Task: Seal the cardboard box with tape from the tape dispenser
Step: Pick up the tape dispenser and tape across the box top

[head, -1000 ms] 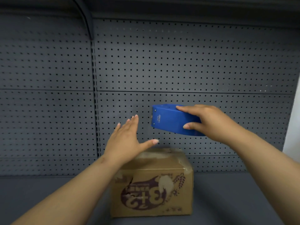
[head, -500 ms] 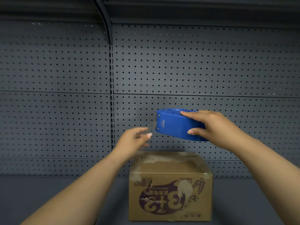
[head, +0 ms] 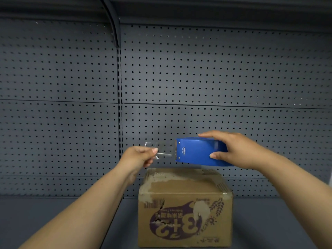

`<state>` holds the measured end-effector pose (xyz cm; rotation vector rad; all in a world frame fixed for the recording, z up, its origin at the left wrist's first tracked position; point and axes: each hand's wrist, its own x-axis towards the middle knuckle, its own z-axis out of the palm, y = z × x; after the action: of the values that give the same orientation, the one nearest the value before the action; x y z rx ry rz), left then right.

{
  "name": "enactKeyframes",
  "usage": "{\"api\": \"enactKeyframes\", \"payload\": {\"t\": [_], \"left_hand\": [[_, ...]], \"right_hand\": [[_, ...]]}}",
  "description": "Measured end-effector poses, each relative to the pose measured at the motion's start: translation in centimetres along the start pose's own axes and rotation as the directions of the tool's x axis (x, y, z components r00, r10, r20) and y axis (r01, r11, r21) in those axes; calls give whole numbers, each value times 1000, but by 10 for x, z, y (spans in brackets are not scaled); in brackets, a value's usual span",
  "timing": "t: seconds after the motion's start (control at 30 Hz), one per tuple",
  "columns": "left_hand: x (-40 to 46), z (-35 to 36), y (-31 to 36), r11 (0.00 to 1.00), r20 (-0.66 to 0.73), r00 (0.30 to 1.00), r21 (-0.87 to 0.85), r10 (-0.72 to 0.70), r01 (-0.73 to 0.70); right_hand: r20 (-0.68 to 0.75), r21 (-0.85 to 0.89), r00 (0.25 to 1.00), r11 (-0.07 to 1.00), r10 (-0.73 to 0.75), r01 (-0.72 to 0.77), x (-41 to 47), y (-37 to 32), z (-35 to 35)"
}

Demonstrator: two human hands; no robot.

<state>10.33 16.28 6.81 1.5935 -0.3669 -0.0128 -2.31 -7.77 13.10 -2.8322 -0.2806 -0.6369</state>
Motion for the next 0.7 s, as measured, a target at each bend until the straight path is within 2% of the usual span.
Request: {"api": "enactKeyframes", "payload": {"t": [0.23, 0.43, 0.7], "left_hand": [[6, 0, -8, 999, 15, 999, -16, -50, 50], [13, -8, -13, 991, 43, 993, -70, -112, 115], [16, -9, -11, 966, -24, 971, 104, -237, 238]], "right_hand": [[24, 12, 998, 998, -61, 60, 13, 14, 3], [153, -51, 987, 996, -59, 68, 18, 18, 2], [188, -90, 979, 992, -74, 92, 35, 21, 3]]}}
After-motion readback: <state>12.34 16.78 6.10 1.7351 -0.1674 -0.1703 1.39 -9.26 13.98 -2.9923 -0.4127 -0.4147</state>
